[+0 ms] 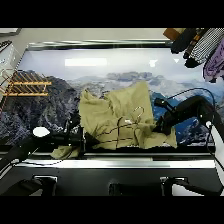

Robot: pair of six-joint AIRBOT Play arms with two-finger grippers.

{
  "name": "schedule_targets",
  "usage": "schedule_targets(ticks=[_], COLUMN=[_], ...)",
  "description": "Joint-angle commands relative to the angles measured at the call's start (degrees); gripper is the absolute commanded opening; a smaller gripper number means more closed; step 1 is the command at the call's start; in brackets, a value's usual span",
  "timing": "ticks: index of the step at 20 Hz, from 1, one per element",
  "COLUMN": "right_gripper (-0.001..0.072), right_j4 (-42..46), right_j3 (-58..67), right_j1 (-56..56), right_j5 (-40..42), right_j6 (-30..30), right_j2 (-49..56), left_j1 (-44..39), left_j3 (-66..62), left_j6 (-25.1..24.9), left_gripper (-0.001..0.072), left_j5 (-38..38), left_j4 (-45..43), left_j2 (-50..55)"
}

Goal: Fold the clothes and pants, and hang the long-sleeved shirts on hangers.

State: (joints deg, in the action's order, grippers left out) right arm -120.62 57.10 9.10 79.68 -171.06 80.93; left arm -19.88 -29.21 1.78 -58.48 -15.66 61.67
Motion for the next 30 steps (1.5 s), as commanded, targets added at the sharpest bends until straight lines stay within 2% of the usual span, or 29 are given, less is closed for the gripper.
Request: schedule_targets(ticks=[1,2,7,12,15,16,17,18,19,20,21,22,23,26,28,30], right_gripper=[0.0115,0.0039,0.0031,0.0027,0.0025,0.0025,0.0025,0.0025,0.0025,0.0025,0.0025,0.0025,0.0025,0.0025,0.0025,0.0025], right_j4=[-0.22,-0.24,-0.44,-0.2,-0.17,-0.15,-0.09,0.17,0.57,0.94,1.07,1.07,1.07,0.74,0.68,0.66], right_j3=[-0.04,-0.04,-0.04,-0.04,-0.04,-0.04,-0.04,-0.04,-0.04,-0.04,-0.04,-0.04,-0.04,-0.04,-0.04,-0.04], right_j1=[-0.02,-0.02,-0.02,-0.02,-0.02,-0.02,-0.02,-0.02,-0.02,-0.02,-0.02,-0.02,-0.02,-0.02,0.0,-0.02], right_j5=[1.88,3.13,4.92,4.92,5.84,6.08,6.03,6.01,6.01,6.01,5.97,5.86,5.73,5.75,5.7,5.6], right_j6=[0.37,0.52,1.86,4.22,5.44,5.44,5.44,5.46,5.51,6.03,6.12,6.56,6.82,6.93,6.93,6.95], right_j2=[0.57,0.55,-1.22,-7.93,-12.02,-13.42,-14.78,-15.82,-16.61,-17.18,-17.57,-17.73,-17.84,-18.05,-18.78,-19.74], left_j1=[0.04,0.04,0.04,0.07,0.07,0.2,0.31,0.42,0.52,0.81,1.29,2.03,3.17,9.68,15.28,21.9], left_j3=[-0.04,-0.04,-0.04,-0.07,-0.13,-0.13,-0.13,-0.15,-0.2,-0.2,-0.2,-0.2,-0.2,-0.2,-0.2,-0.2], left_j6=[-0.04,-0.04,-0.04,-0.04,-0.04,-0.04,0.37,1.99,2.99,3.15,5.03,9.68,14.23,22.62,27.26,33.92], left_gripper=[0.0021,0.002,0.0021,0.0027,0.0067,0.013,0.0244,0.028,0.0281,0.0378,0.057,0.0665,0.072,0.072,0.072,0.072], left_j5=[-0.13,-0.13,-0.13,-0.09,0.17,0.17,0.81,2.14,3.37,4.2,5.57,8.63,11.43,14.84,14.86,13.79], left_j4=[0.0,0.0,0.0,0.02,0.04,0.04,0.04,0.07,0.07,0.07,0.07,0.07,0.07,0.07,0.04,0.02], left_j2=[0.04,0.04,0.04,0.04,0.04,0.04,0.04,0.04,0.04,0.02,0.02,-0.07,-0.2,-0.2,-0.22,-0.87])
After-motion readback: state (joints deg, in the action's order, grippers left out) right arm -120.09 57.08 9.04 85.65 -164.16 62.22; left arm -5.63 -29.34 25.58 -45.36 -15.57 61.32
